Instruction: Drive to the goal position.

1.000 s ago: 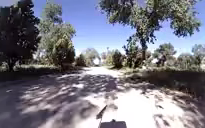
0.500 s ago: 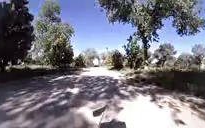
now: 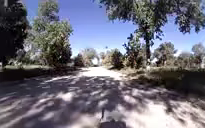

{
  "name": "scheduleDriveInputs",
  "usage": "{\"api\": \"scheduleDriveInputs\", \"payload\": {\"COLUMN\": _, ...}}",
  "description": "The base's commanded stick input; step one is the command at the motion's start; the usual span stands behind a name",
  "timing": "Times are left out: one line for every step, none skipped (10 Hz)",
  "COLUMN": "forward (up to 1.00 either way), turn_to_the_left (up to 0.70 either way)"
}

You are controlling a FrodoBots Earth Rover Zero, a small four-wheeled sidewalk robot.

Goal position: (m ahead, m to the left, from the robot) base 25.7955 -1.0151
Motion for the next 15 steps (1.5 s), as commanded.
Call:
{"api": "scheduleDriveInputs", "payload": {"forward": 1.00, "turn_to_the_left": 0.06}}
{"api": "scheduleDriveInputs", "payload": {"forward": 1.00, "turn_to_the_left": 0.34}}
{"api": "scheduleDriveInputs", "payload": {"forward": 1.00, "turn_to_the_left": 0.43}}
{"api": "scheduleDriveInputs", "payload": {"forward": 1.00, "turn_to_the_left": 0.43}}
{"api": "scheduleDriveInputs", "payload": {"forward": 1.00, "turn_to_the_left": 0.14}}
{"api": "scheduleDriveInputs", "payload": {"forward": 1.00, "turn_to_the_left": 0.03}}
{"api": "scheduleDriveInputs", "payload": {"forward": 1.00, "turn_to_the_left": 0.03}}
{"api": "scheduleDriveInputs", "payload": {"forward": 1.00, "turn_to_the_left": 0.03}}
{"api": "scheduleDriveInputs", "payload": {"forward": 1.00, "turn_to_the_left": 0.03}}
{"api": "scheduleDriveInputs", "payload": {"forward": 1.00, "turn_to_the_left": 0.03}}
{"api": "scheduleDriveInputs", "payload": {"forward": 1.00, "turn_to_the_left": 0.03}}
{"api": "scheduleDriveInputs", "payload": {"forward": 1.00, "turn_to_the_left": 0.03}}
{"api": "scheduleDriveInputs", "payload": {"forward": 1.00, "turn_to_the_left": 0.03}}
{"api": "scheduleDriveInputs", "payload": {"forward": 1.00, "turn_to_the_left": 0.03}}
{"api": "scheduleDriveInputs", "payload": {"forward": 1.00, "turn_to_the_left": 0.13}}
